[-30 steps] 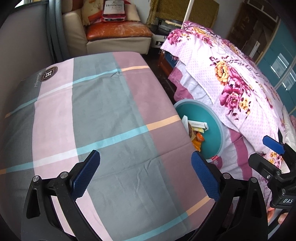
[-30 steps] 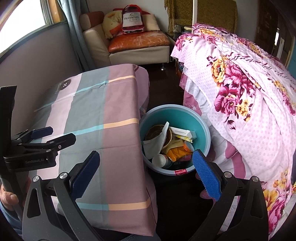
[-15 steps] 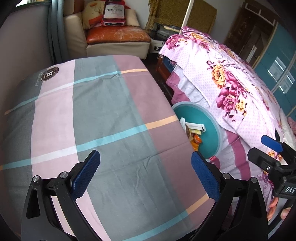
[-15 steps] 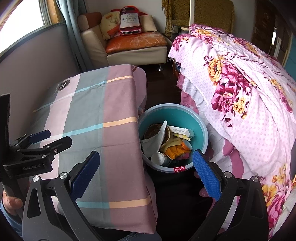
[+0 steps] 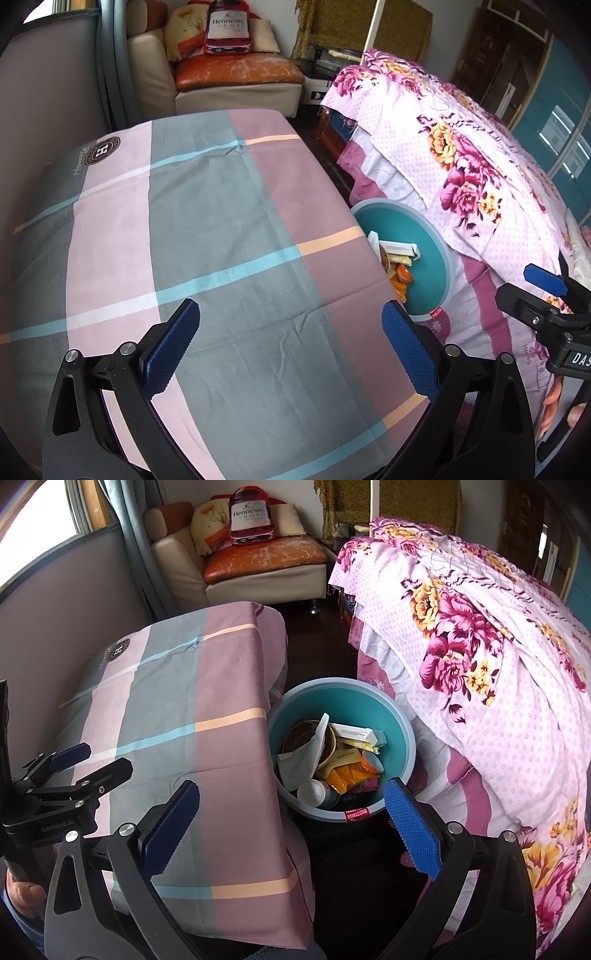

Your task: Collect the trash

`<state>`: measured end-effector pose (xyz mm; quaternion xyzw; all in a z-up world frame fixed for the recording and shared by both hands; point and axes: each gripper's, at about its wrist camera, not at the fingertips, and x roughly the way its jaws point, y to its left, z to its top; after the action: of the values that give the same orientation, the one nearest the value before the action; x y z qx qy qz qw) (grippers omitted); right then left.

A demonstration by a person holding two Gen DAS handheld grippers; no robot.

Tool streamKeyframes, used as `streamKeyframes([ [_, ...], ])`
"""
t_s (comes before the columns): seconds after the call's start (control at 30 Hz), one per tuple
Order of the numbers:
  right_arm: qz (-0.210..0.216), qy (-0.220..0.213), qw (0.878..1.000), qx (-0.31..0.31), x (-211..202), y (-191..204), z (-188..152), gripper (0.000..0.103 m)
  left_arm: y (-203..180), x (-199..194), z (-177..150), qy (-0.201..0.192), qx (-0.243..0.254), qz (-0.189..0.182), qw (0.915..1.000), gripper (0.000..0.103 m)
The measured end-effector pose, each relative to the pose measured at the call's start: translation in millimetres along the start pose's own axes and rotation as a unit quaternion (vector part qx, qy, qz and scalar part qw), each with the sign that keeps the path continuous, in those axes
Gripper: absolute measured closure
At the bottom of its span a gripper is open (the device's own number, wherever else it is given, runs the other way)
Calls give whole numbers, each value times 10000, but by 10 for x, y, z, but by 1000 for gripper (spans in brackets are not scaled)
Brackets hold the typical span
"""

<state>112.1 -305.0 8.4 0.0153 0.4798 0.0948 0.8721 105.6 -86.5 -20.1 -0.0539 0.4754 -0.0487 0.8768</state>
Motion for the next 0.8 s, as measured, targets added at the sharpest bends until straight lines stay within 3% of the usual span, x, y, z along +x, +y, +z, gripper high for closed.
streamKeyframes([
  [0.8,0,241,9997,85,266,-56,30,7,51,118,17,67,30,145,9999,4],
])
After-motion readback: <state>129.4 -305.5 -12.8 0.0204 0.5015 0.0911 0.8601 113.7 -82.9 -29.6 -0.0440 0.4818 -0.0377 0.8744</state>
